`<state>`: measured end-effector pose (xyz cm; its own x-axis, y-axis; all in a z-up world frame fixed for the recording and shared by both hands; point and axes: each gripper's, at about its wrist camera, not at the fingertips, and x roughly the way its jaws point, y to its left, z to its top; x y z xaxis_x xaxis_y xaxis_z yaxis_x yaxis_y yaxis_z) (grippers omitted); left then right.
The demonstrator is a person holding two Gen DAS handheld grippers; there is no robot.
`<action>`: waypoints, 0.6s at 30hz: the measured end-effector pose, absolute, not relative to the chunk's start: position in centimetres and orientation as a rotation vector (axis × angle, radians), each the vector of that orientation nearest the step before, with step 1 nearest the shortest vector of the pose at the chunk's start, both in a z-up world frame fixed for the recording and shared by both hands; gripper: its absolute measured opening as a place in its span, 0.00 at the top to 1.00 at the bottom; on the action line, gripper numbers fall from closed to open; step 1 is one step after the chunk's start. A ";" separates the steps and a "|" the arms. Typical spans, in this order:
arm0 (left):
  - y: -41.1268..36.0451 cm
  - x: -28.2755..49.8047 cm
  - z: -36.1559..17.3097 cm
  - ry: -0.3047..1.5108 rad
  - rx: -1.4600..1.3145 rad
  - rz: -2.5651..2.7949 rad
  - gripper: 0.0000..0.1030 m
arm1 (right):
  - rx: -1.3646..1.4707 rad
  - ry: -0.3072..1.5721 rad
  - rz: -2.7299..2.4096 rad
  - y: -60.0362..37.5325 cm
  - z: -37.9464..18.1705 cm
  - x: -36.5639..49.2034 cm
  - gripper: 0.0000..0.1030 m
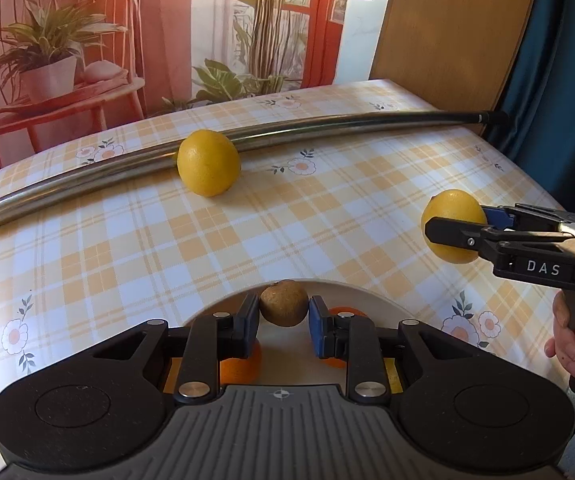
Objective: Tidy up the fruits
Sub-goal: 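Carry the kiwi into the plate and open the left tool while the right tool carries the lemon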
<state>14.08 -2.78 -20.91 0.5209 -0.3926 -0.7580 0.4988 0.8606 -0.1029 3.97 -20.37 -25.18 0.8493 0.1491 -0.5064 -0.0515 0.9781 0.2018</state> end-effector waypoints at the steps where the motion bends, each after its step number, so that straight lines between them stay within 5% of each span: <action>1: -2.9 14.2 -21.1 0.881 0.135 -0.536 0.73 | 0.186 0.546 0.107 -20.3 -25.1 3.9 0.50; 14: -3.0 15.0 -21.6 0.906 0.092 -0.513 0.72 | 0.198 0.554 0.107 -20.2 -25.0 3.3 0.50; 18: -2.1 15.0 -21.4 0.894 0.025 -0.507 0.65 | 0.197 0.553 0.112 -19.8 -24.7 3.1 0.50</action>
